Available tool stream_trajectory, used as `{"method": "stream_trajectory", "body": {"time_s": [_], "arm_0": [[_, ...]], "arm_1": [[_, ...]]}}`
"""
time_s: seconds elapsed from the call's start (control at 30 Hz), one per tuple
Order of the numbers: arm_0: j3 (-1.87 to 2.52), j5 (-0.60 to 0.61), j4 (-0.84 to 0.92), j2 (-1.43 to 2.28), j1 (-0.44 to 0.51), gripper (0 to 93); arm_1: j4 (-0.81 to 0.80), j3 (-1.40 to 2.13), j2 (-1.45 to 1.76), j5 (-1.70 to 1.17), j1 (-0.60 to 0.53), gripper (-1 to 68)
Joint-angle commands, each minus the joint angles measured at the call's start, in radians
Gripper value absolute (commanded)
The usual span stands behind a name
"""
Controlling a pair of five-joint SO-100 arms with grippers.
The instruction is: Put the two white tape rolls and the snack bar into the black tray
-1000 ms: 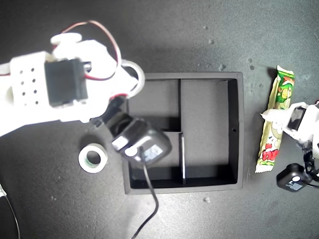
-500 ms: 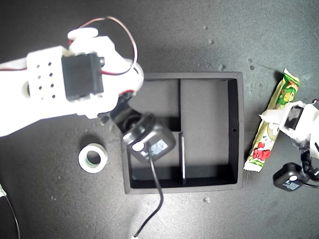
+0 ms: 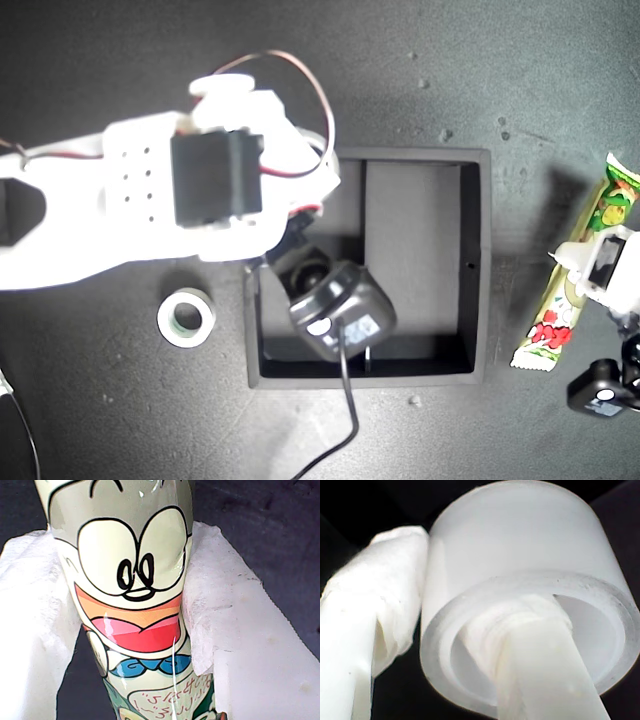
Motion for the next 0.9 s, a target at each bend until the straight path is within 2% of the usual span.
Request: {"method": "stream_trajectory", "body": {"time_s": [0.0, 0.1, 0.3, 0.63, 0.87], "arm_0": [[0.011, -0.023, 0.018, 0.077, 0.015, 0.1], [0.064, -0.037, 0.018, 0.121, 0.038, 0.1], [0.031, -0.061, 0.018, 0.095, 0.087, 0.1], [-0.071, -0.089, 0.018, -0.035, 0.118, 0.1], [-0.066, -0.098, 0.018, -0.063, 0.120, 0.1]], "arm_1": [[0.069, -0.118, 0.012, -0.120, -0.002, 9.1], [0.084, -0.207, 0.002, -0.156, -0.008, 9.1], [-0.005, -0.356, -0.020, -0.250, -0.014, 9.2], [0.092, -1.135, -0.658, -0.354, -0.008, 9.3], [0.035, -1.279, -0.788, -0.341, -0.002, 9.1]]}}
